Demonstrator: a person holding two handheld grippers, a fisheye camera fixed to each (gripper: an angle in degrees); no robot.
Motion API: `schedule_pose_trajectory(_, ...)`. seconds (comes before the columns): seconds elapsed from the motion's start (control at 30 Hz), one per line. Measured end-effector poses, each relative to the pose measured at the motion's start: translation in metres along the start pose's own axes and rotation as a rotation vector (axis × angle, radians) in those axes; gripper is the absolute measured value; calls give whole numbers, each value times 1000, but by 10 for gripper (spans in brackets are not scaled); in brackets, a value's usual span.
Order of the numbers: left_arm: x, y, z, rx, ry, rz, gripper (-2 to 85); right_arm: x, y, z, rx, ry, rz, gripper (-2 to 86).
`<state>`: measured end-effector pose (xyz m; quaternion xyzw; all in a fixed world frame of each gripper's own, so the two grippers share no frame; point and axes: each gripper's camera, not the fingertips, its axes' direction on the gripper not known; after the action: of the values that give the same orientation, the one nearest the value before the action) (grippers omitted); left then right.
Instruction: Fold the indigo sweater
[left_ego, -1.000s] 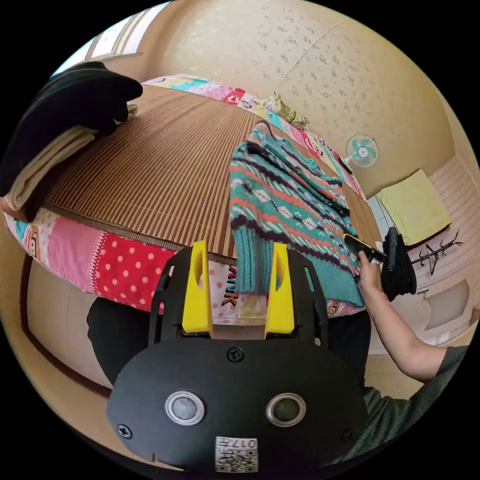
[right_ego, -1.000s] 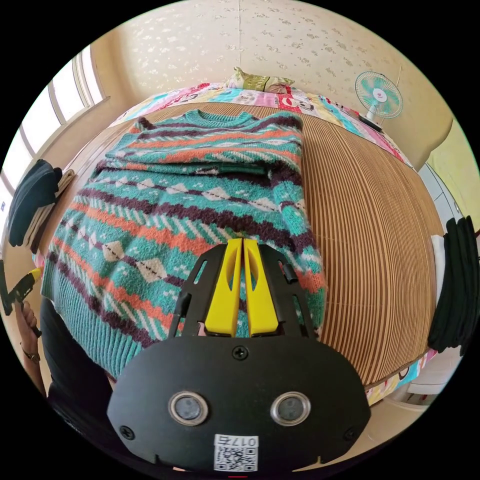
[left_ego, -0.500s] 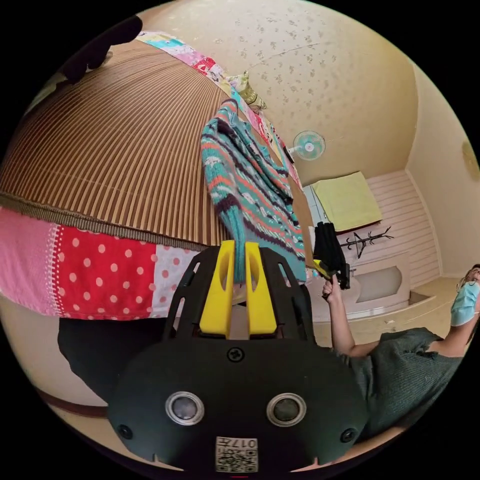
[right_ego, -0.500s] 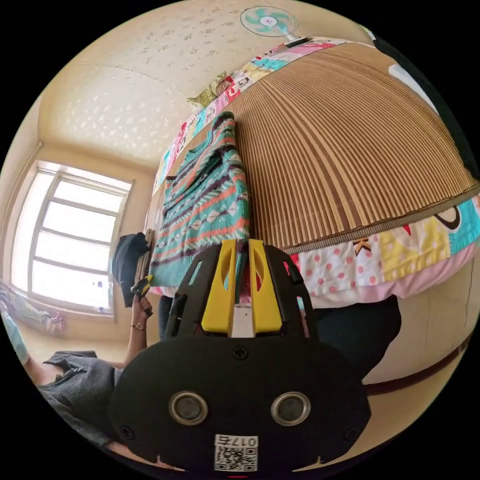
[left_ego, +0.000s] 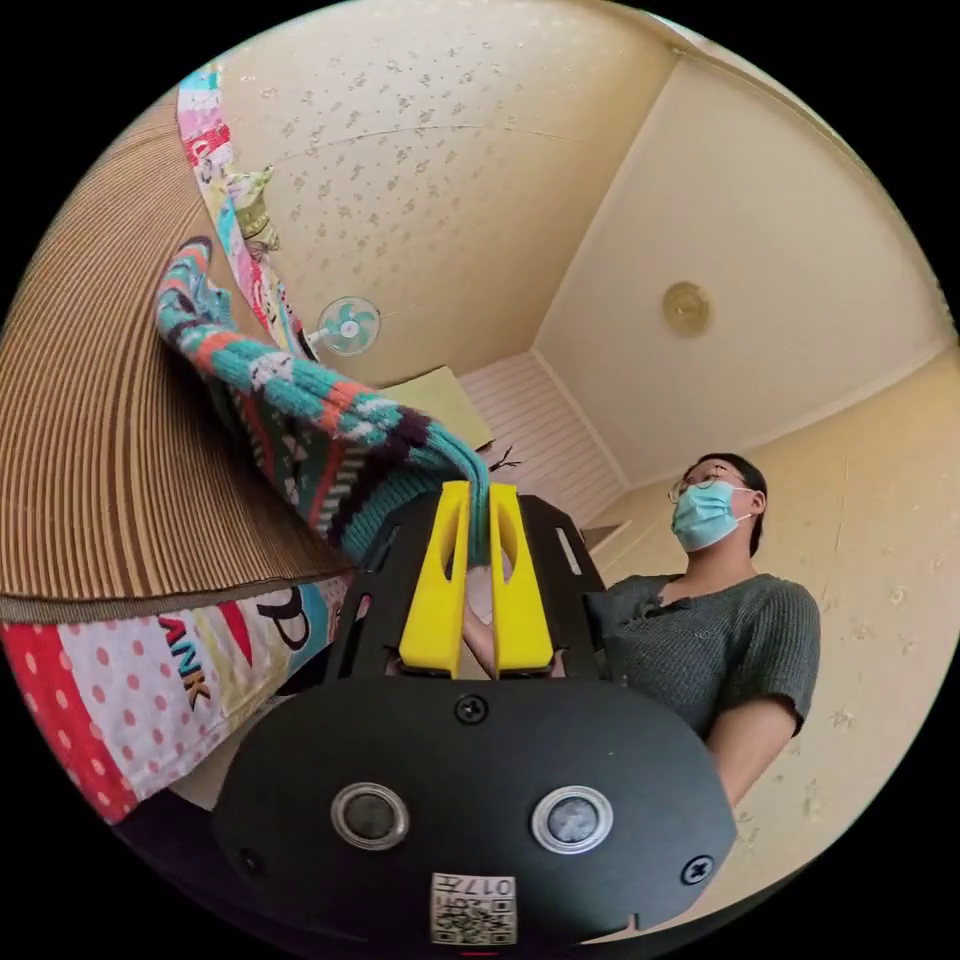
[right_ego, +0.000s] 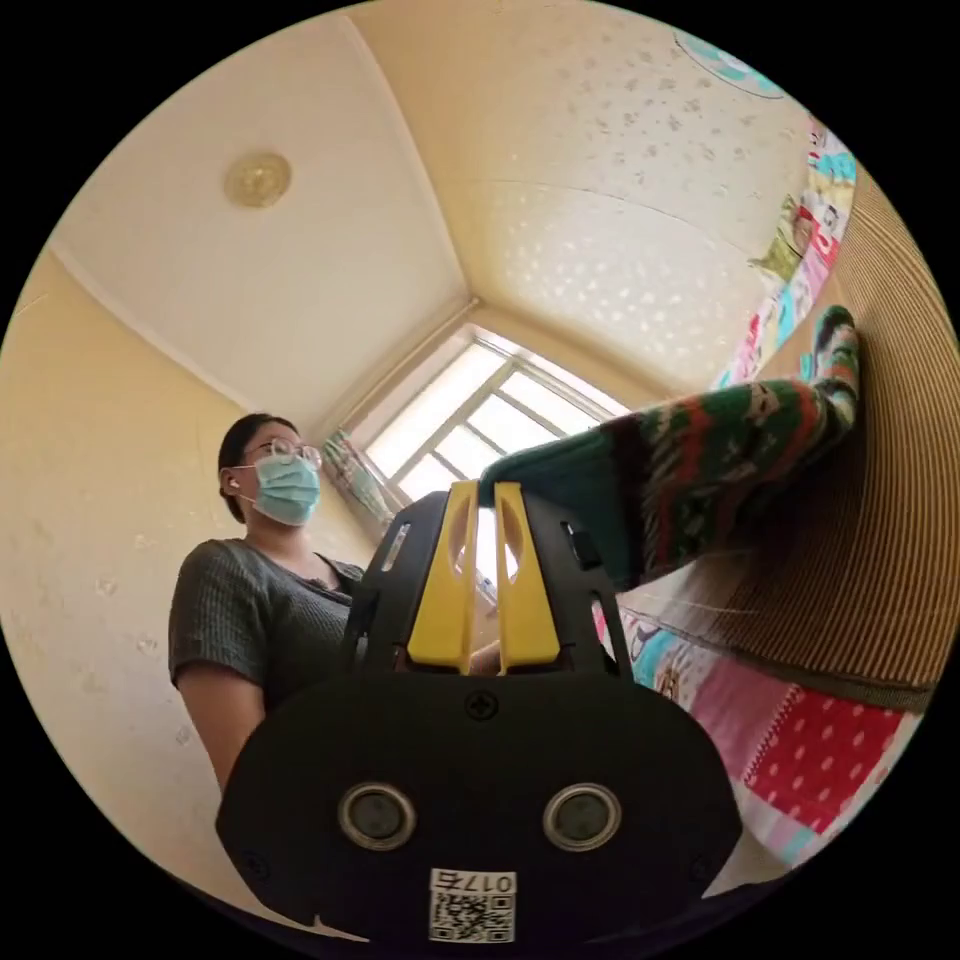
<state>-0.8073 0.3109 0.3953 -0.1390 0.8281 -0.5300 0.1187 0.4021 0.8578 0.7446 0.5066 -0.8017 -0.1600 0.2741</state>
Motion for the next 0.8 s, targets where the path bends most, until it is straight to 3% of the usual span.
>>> schedule_pose_trajectory(0.1,31,-7,2,23,210,188,40,-33,-2,-31,145,-244,-204,23)
schedule_pose_trajectory(0.2,21,-11,-4,98,156,103,41,-48,-2,-41,158,-307,-276,22)
schedule_pose_trajectory(0.3,-13,-9,-15,177,-167,-137,40,-31,-9,-49,162,-28,-93,19)
schedule_pose_trajectory(0.33,-19,-10,-16,194,-194,-164,40,-17,-13,-54,189,56,-17,18)
schedule_pose_trajectory(0.43,-29,-37,-8,253,-281,-167,39,13,-39,-52,258,71,-14,17)
schedule_pose_trajectory(0.6,-29,-119,24,288,-682,-130,40,49,-106,-2,228,369,4,24)
schedule_pose_trajectory(0.7,-66,-141,44,256,-918,-195,42,97,-122,20,253,635,146,34)
schedule_pose_trajectory(0.8,-115,-142,50,242,-930,-334,55,145,-116,39,236,815,310,59)
